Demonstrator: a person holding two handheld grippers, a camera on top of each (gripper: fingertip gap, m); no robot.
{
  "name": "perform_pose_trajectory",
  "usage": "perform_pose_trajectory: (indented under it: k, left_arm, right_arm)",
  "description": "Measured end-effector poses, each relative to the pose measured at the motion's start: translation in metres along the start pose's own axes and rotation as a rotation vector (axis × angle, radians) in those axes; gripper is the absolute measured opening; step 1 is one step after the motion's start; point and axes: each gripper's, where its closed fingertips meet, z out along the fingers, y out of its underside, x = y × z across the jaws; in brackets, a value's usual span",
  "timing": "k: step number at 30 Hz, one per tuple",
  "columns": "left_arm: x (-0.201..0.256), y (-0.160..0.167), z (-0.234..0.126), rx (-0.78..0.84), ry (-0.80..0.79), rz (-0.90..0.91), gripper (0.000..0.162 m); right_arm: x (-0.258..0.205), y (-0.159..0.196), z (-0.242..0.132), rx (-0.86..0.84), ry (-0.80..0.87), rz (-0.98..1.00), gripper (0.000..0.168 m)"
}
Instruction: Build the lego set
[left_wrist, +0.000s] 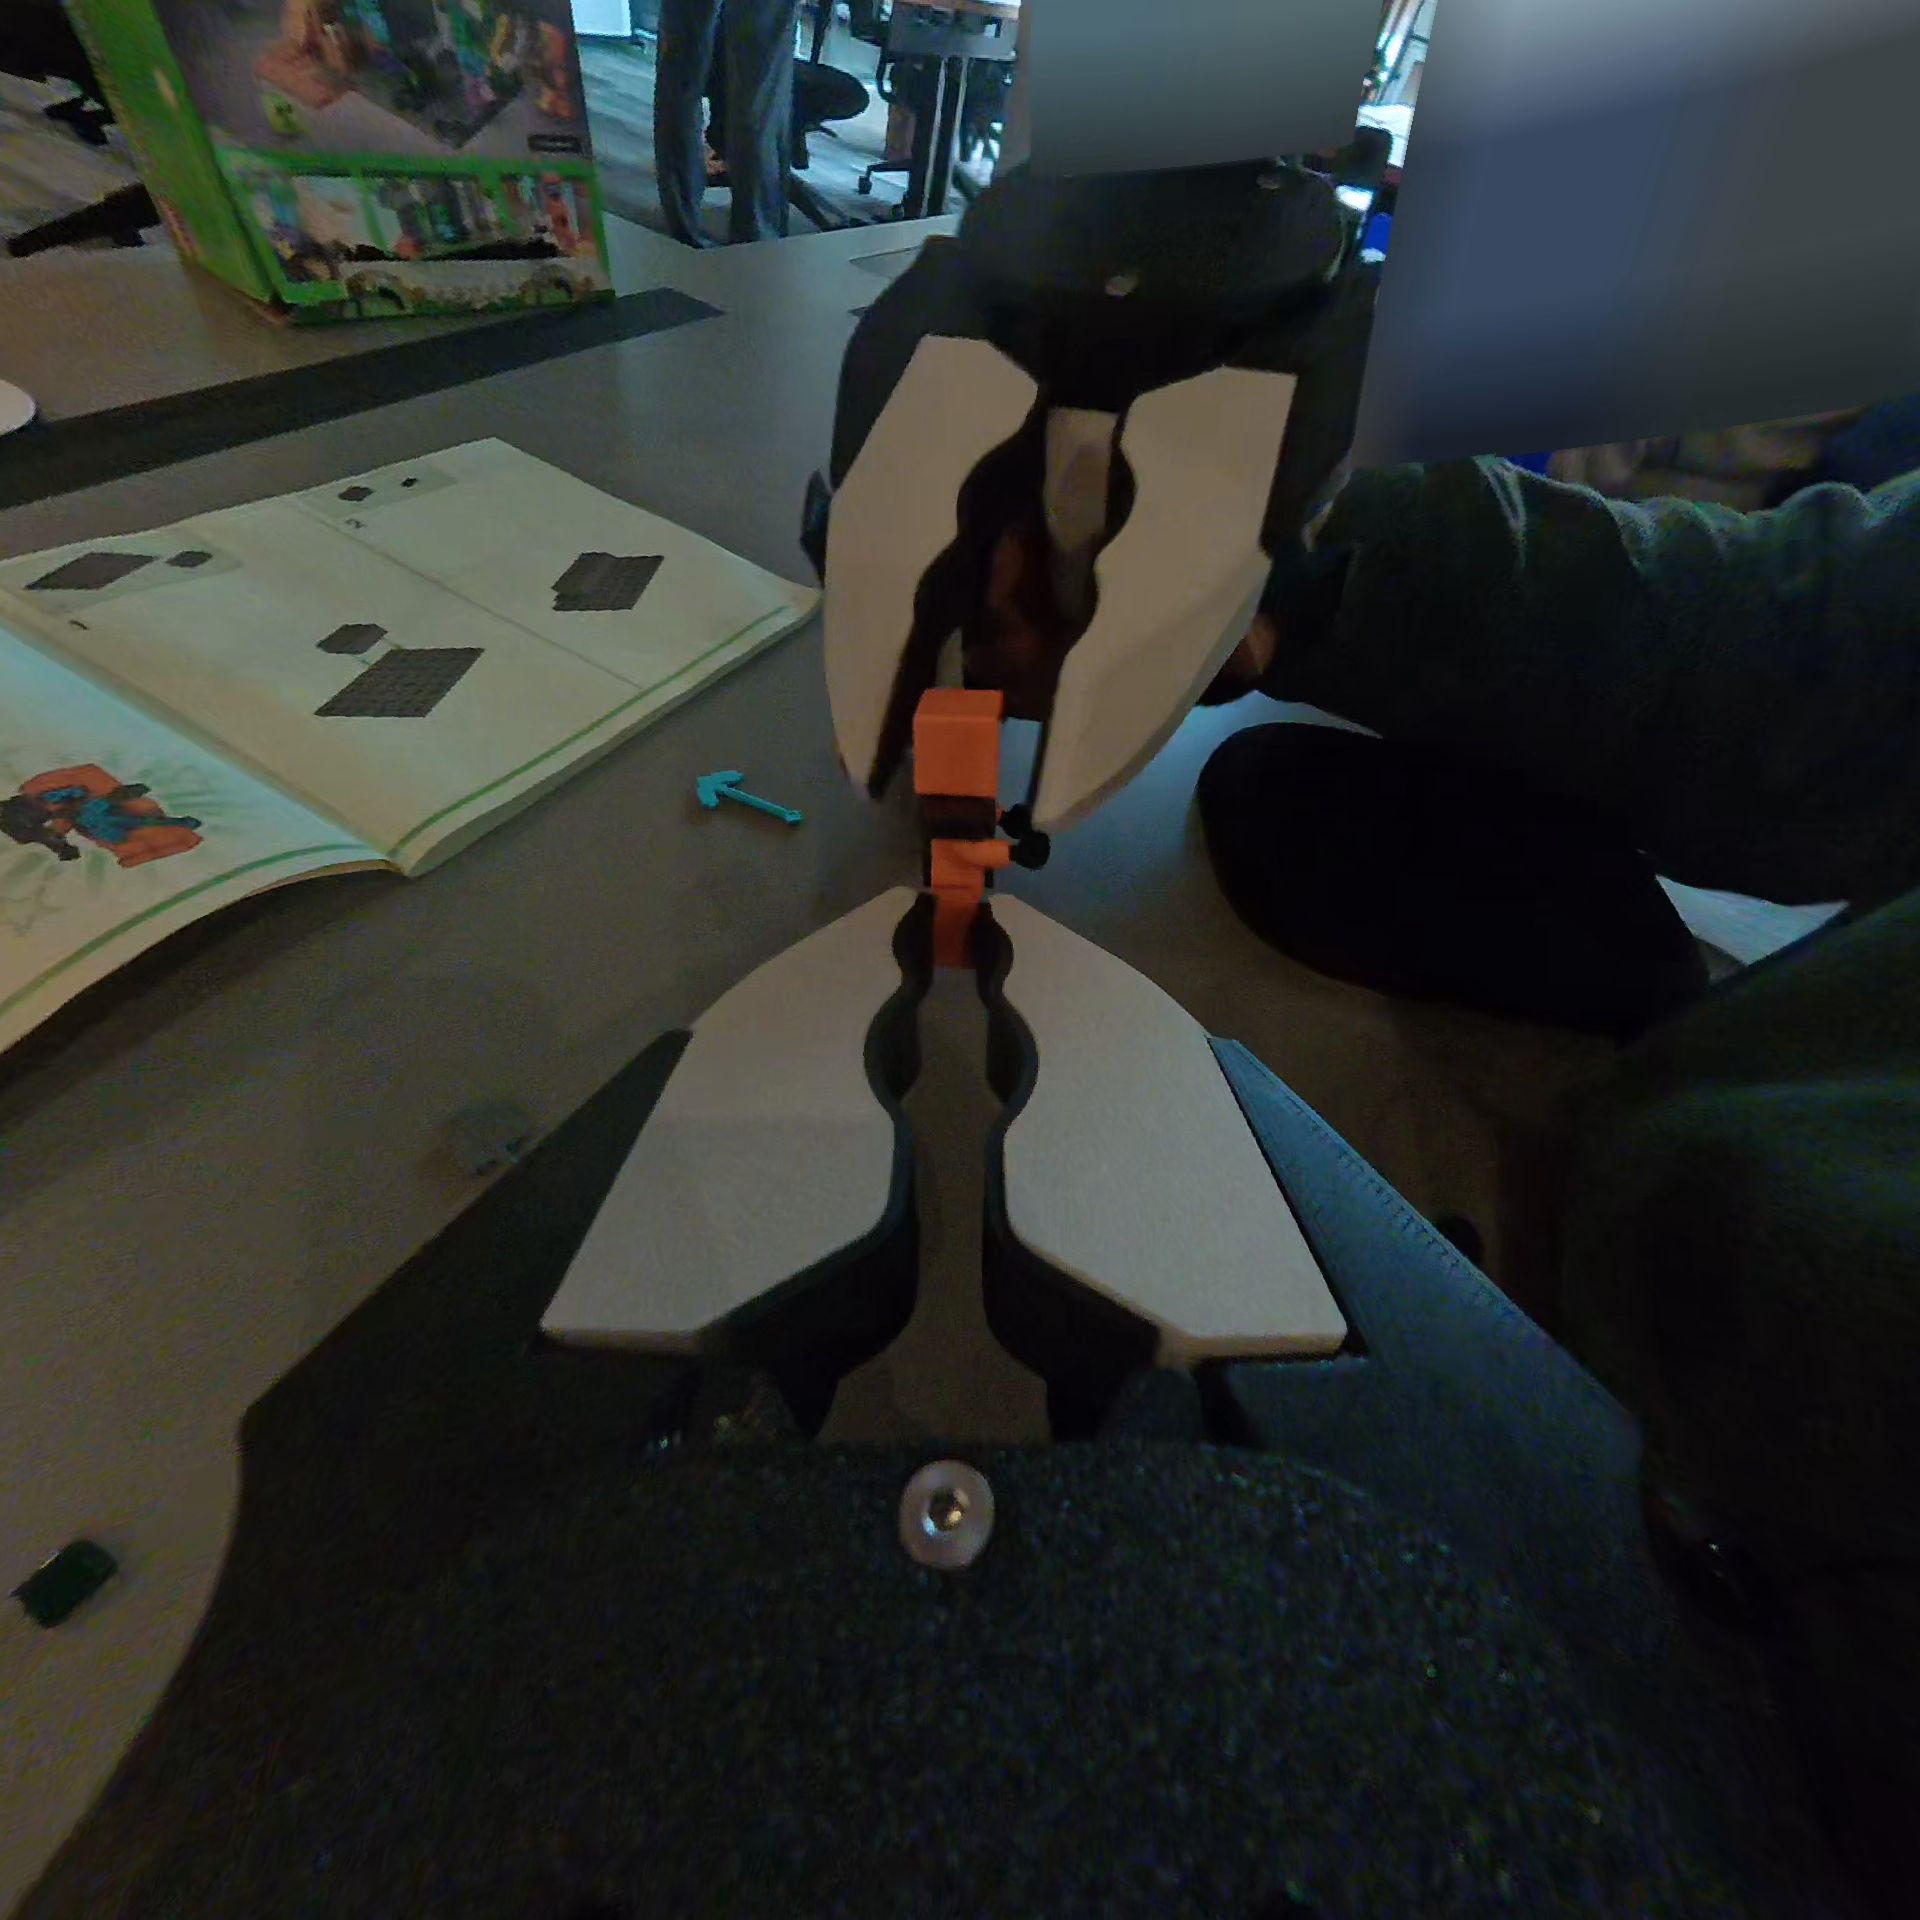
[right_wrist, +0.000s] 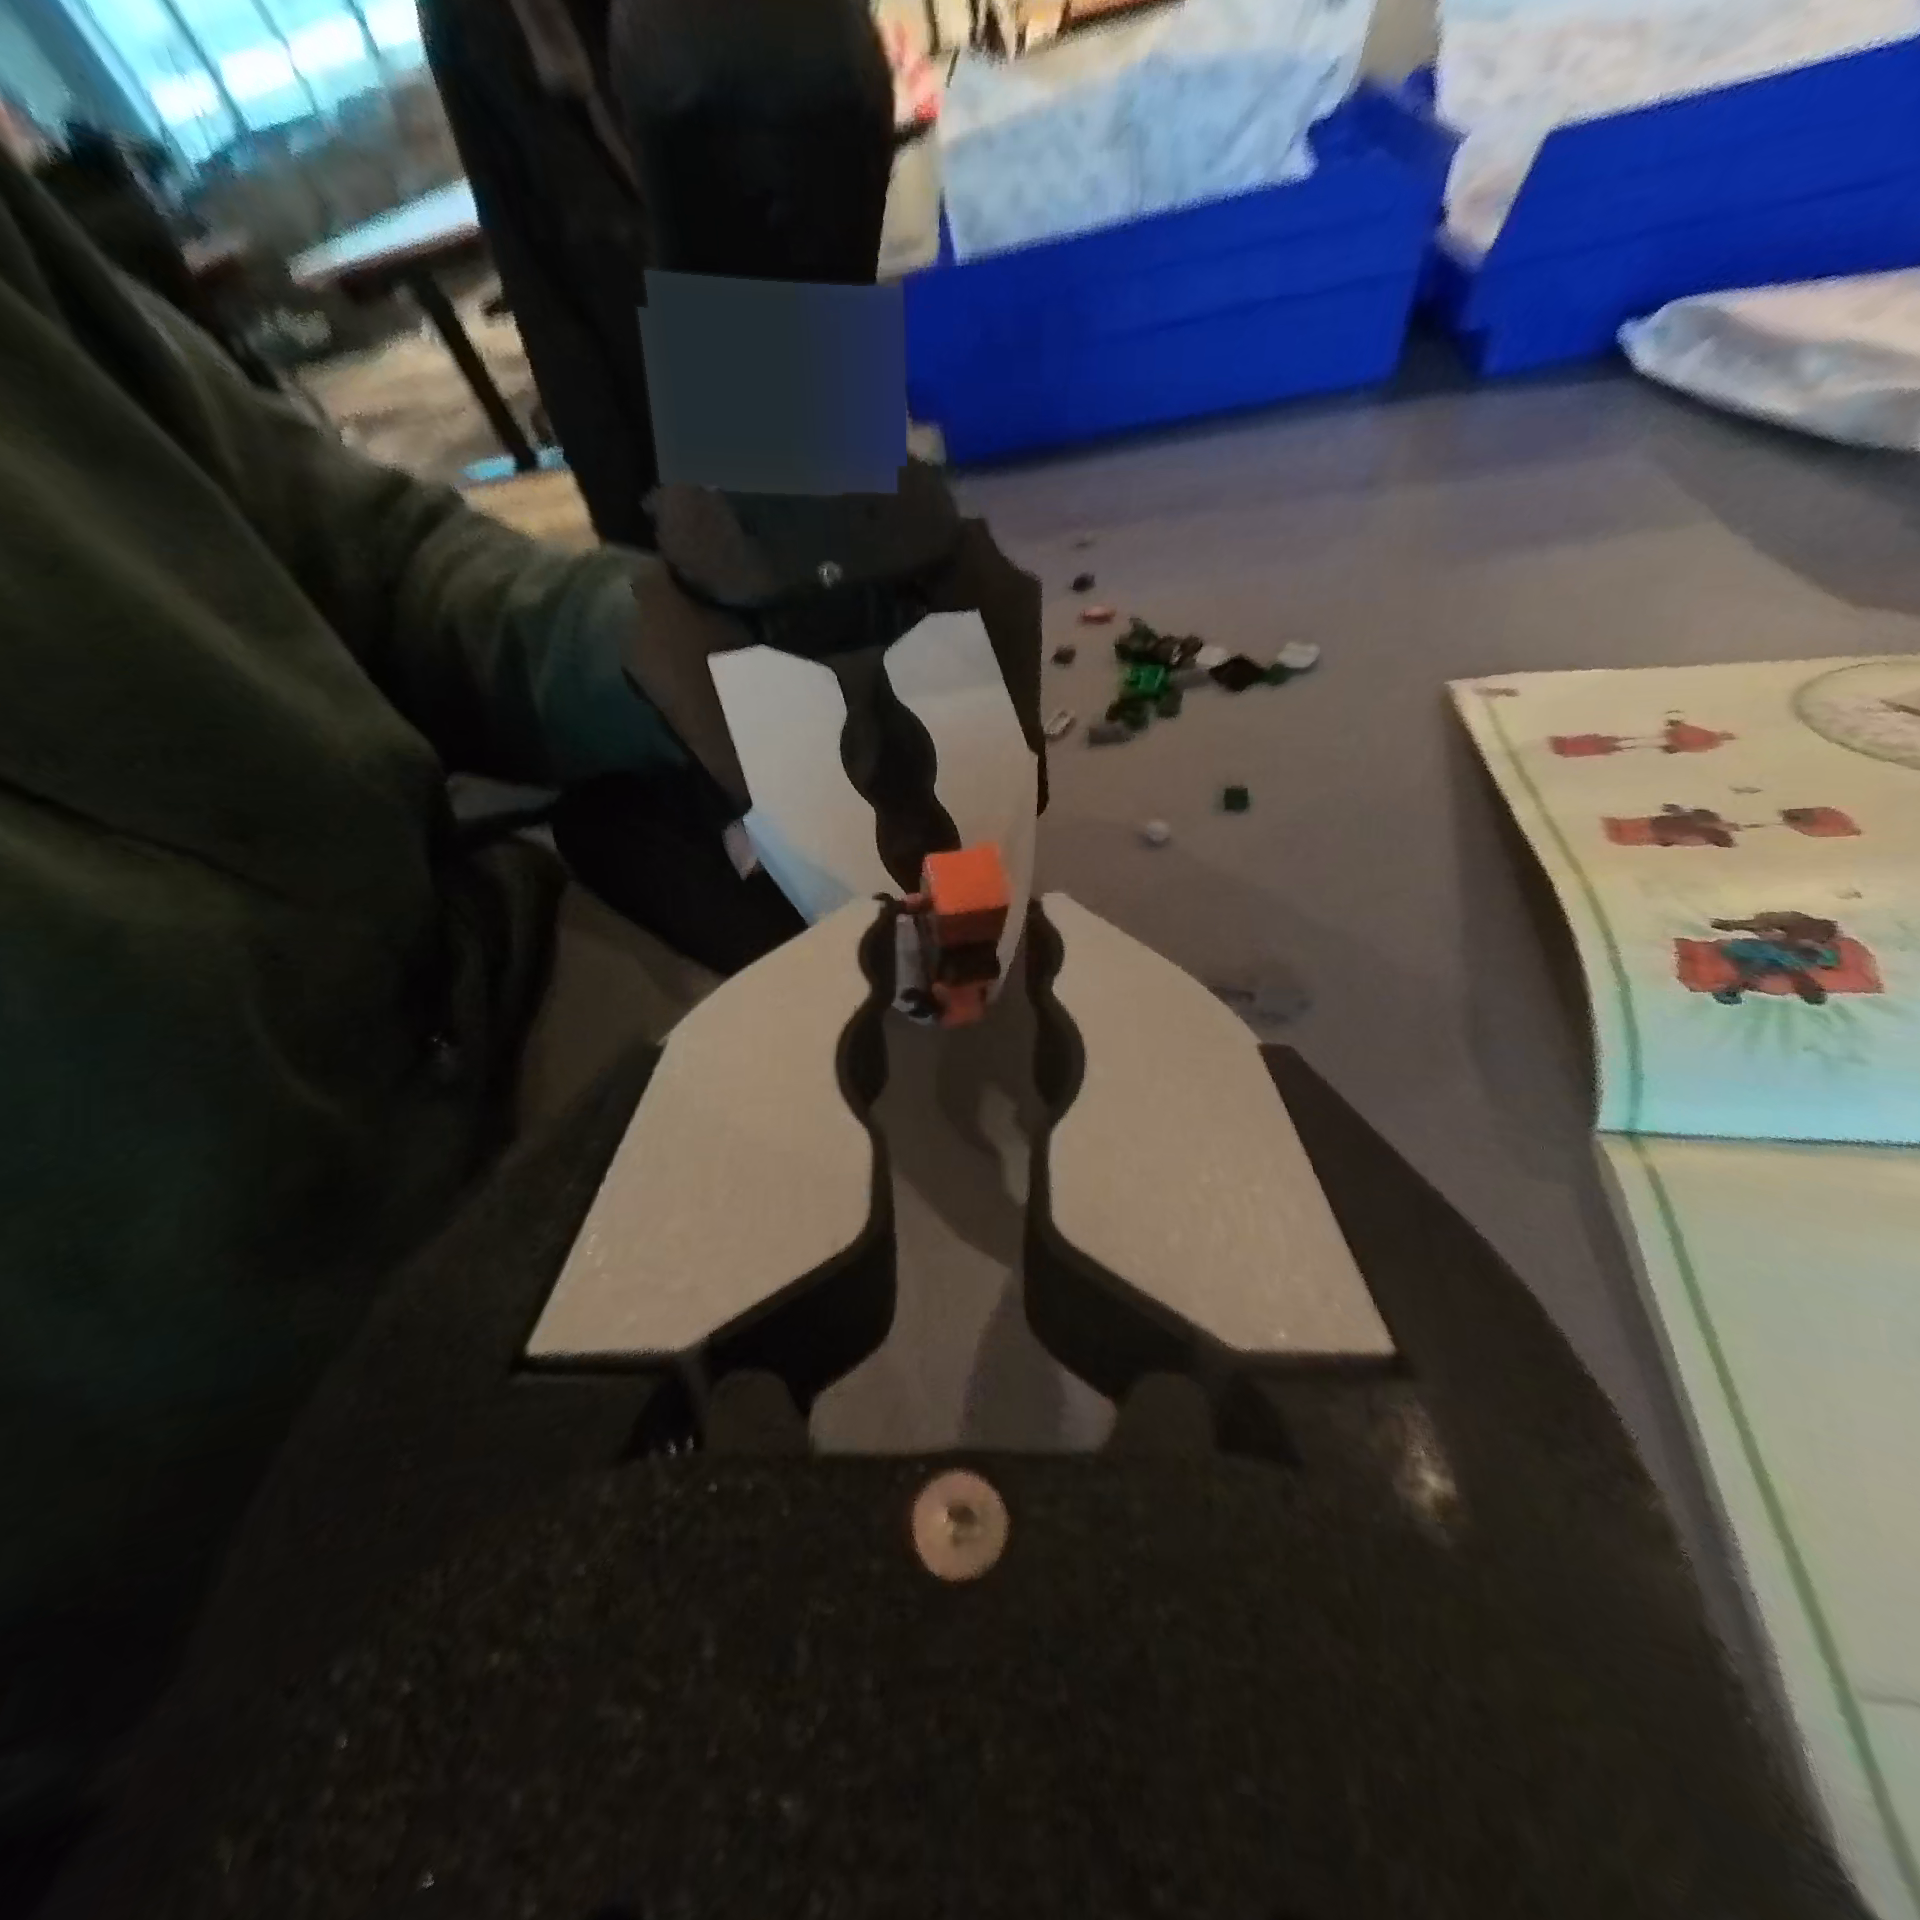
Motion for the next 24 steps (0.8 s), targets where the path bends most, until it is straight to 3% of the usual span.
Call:
perform_pose_trajectory:
  k: [2, 6, 10, 15, 24]
  left_arm:
    - [0.000, -0.001, -0.001, 0.008, 0.001, -0.002, 0.008]
    - [-0.004, -0.001, -0.002, 0.008, -0.025, -0.001, 0.008]
    - [-0.021, 0.008, -0.003, -0.065, -0.150, 0.051, 0.036]
    - [-0.042, 0.014, -0.015, -0.107, -0.309, 0.092, 0.030]
    - [-0.056, 0.021, -0.025, -0.109, -0.358, -0.002, 0.024]
  right_arm:
    - [0.000, -0.002, 0.001, 0.001, -0.009, -0.004, 0.014]
    - [0.003, -0.002, 0.002, -0.016, 0.012, -0.007, 0.013]
    - [0.030, -0.001, -0.006, -0.049, 0.117, -0.013, 0.012]
    - [0.076, 0.026, -0.007, -0.172, 0.232, 0.002, 0.013]
    - [0.092, 0.049, 0.004, -0.225, 0.272, 0.032, 0.013]
